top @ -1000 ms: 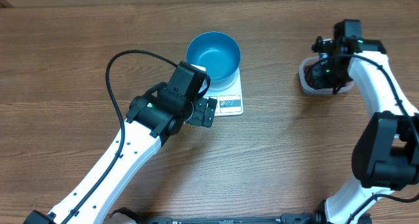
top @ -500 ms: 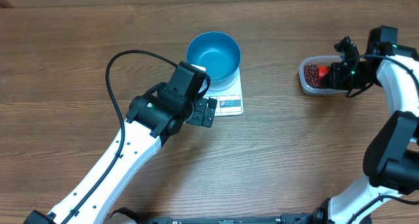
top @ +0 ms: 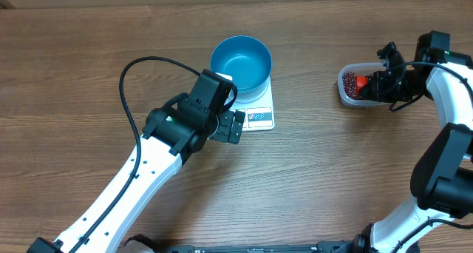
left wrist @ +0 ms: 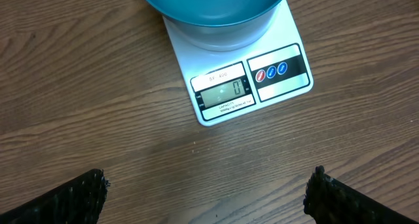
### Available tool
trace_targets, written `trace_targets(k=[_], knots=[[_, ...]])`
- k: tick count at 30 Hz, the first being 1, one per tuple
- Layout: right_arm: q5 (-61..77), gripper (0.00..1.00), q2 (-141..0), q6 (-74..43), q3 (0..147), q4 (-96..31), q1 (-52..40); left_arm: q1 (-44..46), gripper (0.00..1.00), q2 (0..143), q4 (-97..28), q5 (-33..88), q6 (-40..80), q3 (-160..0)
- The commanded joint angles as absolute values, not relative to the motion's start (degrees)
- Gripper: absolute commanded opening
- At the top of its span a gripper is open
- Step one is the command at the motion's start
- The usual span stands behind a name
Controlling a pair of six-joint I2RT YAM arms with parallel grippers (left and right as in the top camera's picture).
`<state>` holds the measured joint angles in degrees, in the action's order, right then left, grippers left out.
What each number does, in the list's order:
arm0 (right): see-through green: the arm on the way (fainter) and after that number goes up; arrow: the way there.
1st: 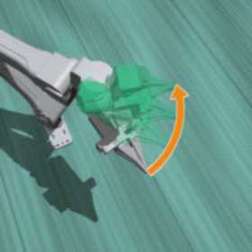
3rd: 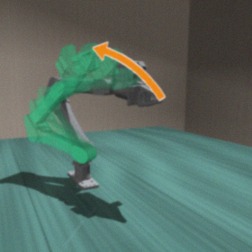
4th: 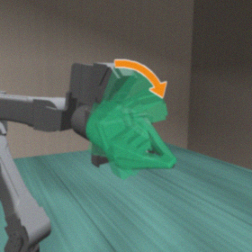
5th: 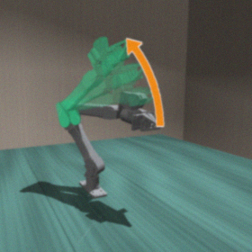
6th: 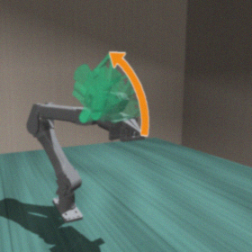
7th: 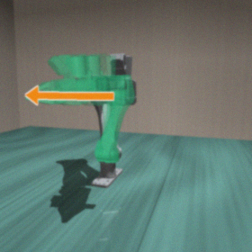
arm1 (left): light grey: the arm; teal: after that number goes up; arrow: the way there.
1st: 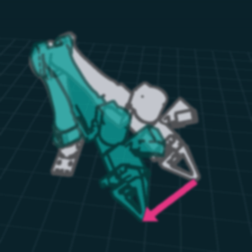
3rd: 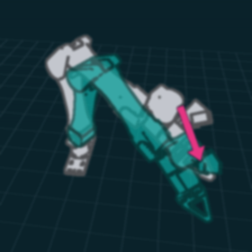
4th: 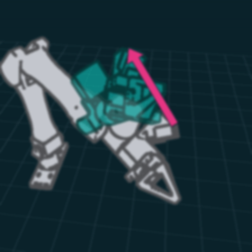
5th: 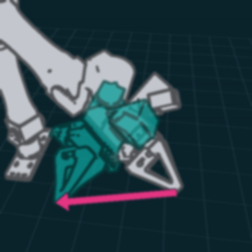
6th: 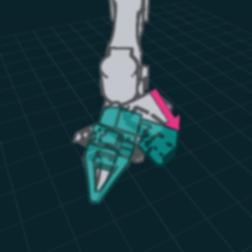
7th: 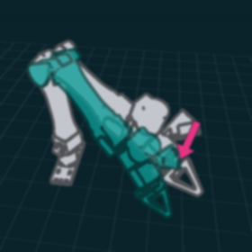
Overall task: Scoop item into bowl and weigh 150g on scale
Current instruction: 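Lower the scoop into the red beans and drag it through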
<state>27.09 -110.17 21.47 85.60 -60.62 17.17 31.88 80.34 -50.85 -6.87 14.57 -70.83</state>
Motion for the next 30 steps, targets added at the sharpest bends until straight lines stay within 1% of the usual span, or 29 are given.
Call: trace_targets(k=[1,10,16,24,30], knots=[[33.3,0.04,-111.0,21.0,85.6,-61.6,17.8,31.9,1.00,79.9,-50.8,-6.8,13.7,-70.4],[36.6,0.04,-111.2,21.1,84.6,-62.1,20.1,31.9,1.00,79.9,-50.8,-6.8,13.7,-70.4],[37.7,0.04,-111.2,20.8,80.6,-59.0,20.2,31.9,1.00,79.9,-50.8,-6.8,13.7,-70.4],[39.2,0.04,-111.2,17.9,79.9,-58.2,22.2,31.9,1.00,79.9,-50.8,-6.8,13.7,-70.4],[45.2,0.04,-111.2,17.8,79.9,-58.4,25.5,31.9,1.00,79.9,-50.8,-6.8,13.7,-70.4]])
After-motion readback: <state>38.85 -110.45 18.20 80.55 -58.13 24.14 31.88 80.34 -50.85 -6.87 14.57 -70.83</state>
